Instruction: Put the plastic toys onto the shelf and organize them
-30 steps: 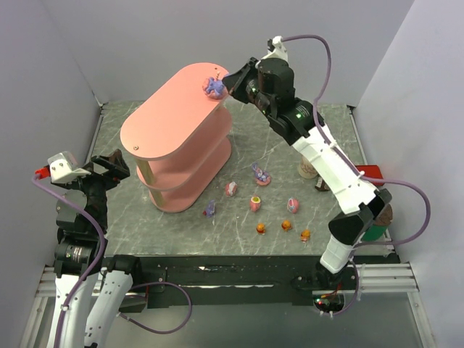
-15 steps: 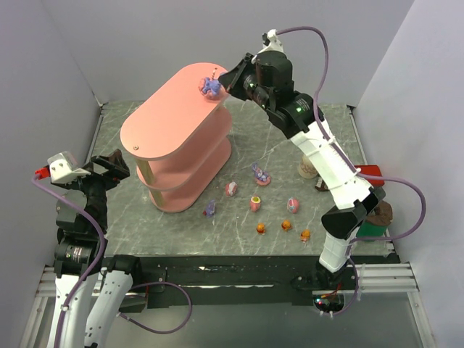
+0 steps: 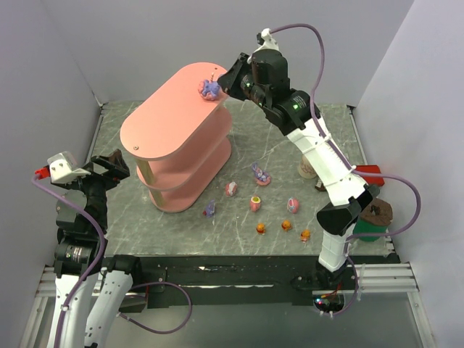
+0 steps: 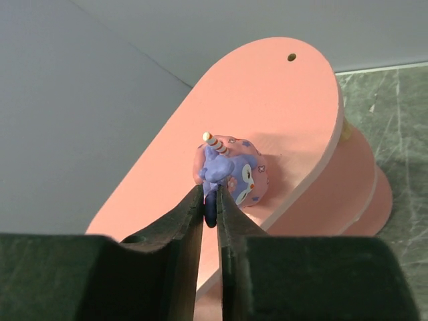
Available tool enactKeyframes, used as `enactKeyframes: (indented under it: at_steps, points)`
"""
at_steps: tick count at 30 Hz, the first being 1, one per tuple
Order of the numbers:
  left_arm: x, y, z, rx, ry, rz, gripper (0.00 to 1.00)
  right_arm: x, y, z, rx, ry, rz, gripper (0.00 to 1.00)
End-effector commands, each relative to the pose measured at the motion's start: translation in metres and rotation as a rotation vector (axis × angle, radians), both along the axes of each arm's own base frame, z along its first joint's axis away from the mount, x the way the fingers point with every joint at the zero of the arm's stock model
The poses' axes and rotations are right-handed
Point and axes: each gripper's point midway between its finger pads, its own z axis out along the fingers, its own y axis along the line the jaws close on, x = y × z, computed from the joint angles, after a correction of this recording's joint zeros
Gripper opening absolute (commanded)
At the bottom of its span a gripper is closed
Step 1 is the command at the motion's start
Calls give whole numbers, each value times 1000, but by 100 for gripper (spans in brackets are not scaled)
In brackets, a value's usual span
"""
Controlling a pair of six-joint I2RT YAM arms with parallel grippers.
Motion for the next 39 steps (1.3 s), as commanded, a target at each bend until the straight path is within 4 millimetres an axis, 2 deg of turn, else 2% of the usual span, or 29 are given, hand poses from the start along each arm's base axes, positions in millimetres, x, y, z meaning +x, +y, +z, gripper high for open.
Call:
enactKeyframes:
  at_steps: [1,5,13,15,17,18,19,20,21,23,24,26,27,29,30,32,36,39]
  points:
    - [-2,1,7,-8,-32,3,96,-3,-4,24,18,-59,-4,28]
    - [-2,1,7,-9,-32,3,96,-1,-3,26,22,-73,-3,41]
    - [-2,2,7,-8,-32,7,96,1,0,33,32,-100,2,52]
    - [-2,2,6,-8,-30,7,96,2,0,27,16,-97,-1,56]
    - [-1,2,6,-9,-29,6,96,3,-3,29,7,-116,-6,59]
    - [-2,2,7,-8,-30,6,96,5,-2,18,-16,-107,-4,61]
    - [-1,2,6,-8,-29,6,96,4,-2,26,-22,-155,7,62]
    - [-1,2,6,-7,-27,6,96,4,-1,24,-39,-170,25,65]
    - [-1,2,6,-8,-29,6,96,5,1,10,-70,-162,40,66]
    - [-1,2,6,-7,-27,6,96,2,1,8,-113,-201,77,70]
    - [-1,2,5,-7,-24,6,96,2,2,-7,-147,-185,92,72]
    - [0,1,5,-7,-24,4,96,-5,-12,-5,-180,-210,76,75]
    - [0,1,5,-7,-24,3,96,-14,-19,-15,-199,-201,76,77]
    - [0,0,5,-9,-25,-2,96,-22,-30,-17,-215,-224,68,82]
    - [0,0,5,-8,-23,-4,96,-33,-42,-27,-232,-216,60,83]
    - [1,0,5,-10,-22,-4,96,-41,-56,-34,-238,-212,43,87]
    - [2,-1,5,-7,-20,-10,96,-69,-86,-54,-248,-178,31,91]
    - [3,-1,4,-6,-11,-7,96,-82,-95,-61,-266,-180,52,95]
